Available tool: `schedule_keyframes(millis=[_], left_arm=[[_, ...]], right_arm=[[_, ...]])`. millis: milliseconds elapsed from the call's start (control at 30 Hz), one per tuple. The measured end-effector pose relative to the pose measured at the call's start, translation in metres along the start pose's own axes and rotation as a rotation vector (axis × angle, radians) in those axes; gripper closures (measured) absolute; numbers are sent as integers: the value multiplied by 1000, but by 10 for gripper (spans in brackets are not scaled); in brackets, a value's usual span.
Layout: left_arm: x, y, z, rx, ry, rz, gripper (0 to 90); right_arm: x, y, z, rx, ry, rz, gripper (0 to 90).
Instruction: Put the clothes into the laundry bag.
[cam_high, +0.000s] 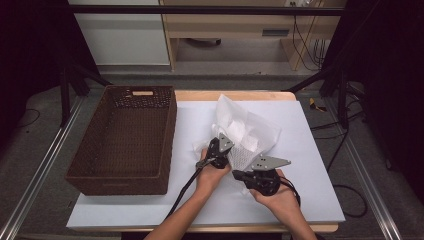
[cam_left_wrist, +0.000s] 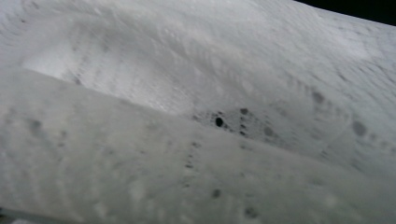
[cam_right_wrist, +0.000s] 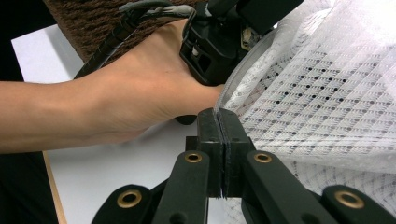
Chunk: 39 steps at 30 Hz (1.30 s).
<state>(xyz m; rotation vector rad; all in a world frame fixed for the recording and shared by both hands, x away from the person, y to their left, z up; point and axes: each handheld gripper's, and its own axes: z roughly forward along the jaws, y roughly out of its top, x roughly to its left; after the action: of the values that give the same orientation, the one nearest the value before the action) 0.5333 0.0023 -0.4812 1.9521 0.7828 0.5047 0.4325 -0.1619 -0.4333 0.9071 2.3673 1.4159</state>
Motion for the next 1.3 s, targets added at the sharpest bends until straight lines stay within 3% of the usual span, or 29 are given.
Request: schedule_keyframes(millis=[633, 967, 1133, 1300], left_arm=[[5, 4, 5, -27, 69, -28, 900], [2, 0, -8, -8, 14, -10, 900], [1, -4, -20, -18, 1, -13, 900], [1, -9, -35, -12, -3, 9, 900]], right_arm=[[0, 0, 0, -4, 6, 2, 898], [-2, 0, 2, -21, -7, 2, 898], [-4, 0, 3, -31, -20, 1, 898], [-5, 0, 2, -46, -33, 1, 897]])
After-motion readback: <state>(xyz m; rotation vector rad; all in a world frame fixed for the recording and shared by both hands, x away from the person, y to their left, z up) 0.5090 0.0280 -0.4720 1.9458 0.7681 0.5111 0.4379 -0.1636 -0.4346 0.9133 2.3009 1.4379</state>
